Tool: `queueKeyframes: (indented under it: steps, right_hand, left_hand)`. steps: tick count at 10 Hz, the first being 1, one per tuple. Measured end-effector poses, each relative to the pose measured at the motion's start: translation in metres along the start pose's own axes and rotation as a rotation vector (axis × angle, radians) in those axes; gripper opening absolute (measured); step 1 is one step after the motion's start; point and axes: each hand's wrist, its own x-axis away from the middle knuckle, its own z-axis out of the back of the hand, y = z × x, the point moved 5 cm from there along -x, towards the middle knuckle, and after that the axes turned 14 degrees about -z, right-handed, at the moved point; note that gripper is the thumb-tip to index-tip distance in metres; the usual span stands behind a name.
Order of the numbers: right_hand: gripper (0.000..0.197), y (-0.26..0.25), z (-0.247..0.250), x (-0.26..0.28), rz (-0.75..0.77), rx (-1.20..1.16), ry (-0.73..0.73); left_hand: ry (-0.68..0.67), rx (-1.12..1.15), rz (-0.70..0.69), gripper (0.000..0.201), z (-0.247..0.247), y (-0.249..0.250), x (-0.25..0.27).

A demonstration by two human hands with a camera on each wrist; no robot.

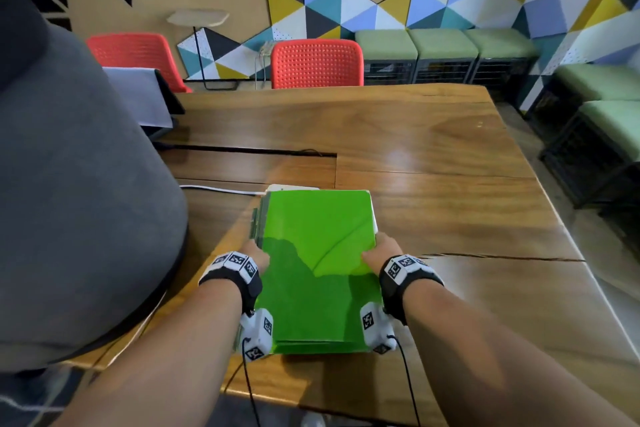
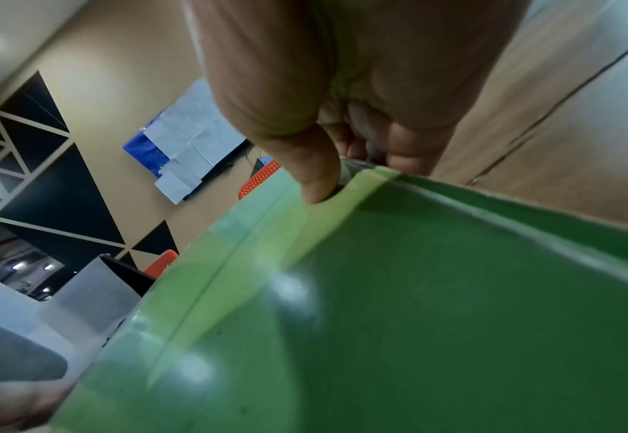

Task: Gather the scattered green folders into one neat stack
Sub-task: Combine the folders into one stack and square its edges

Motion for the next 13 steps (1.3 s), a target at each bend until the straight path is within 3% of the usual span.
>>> queueKeyframes:
  steps: [3,4,5,6,8,10,11,12,13]
  right_hand:
    - [0.043,0.0,-0.032,0.002,-0.129,0.195,0.0]
    - [0.049,0.001,-0.032,0.0,-0.164,0.184,-0.004]
    - [0.043,0.002,-0.034,-0.007,-0.187,0.161,-0.037]
    - [0.029,-0.003,-0.037,-0.006,-0.201,0.123,-0.092]
    - [0.046,0.003,-0.038,-0.014,-0.265,0.189,-0.152]
    - [0.051,0.018,-0.034,-0.015,-0.37,0.064,-0.162]
    - [0.06,0.021,-0.029,-0.017,-0.37,-0.036,-0.174]
    - [0.083,0.037,-0.028,-0.042,-0.341,-0.221,-0.162]
    - [0.072,0.024,0.012,-0.015,-0.284,-0.413,-0.12]
  left_hand:
    - [-0.23,-0.26,0.038,0.026,-0.002,-0.027,-0.029]
    - [-0.278,-0.291,-0.034,0.025,0.006,-0.012,-0.013]
    - [-0.272,-0.309,-0.122,0.036,0.003,-0.004,-0.019]
    - [-0.286,-0.193,-0.115,0.041,0.0,0.005,-0.019]
    - [-0.275,0.063,-0.024,0.051,0.001,-0.001,-0.023]
    - [-0.367,0.195,0.018,0.066,-0.018,-0.013,-0.022]
    - [-0.318,0.39,0.067,0.068,-0.026,-0.025,-0.038]
    - [-0.246,0.532,0.03,0.091,-0.043,-0.041,-0.08]
    - [-0.107,0.629,-0.072,0.092,-0.008,0.013,-0.052]
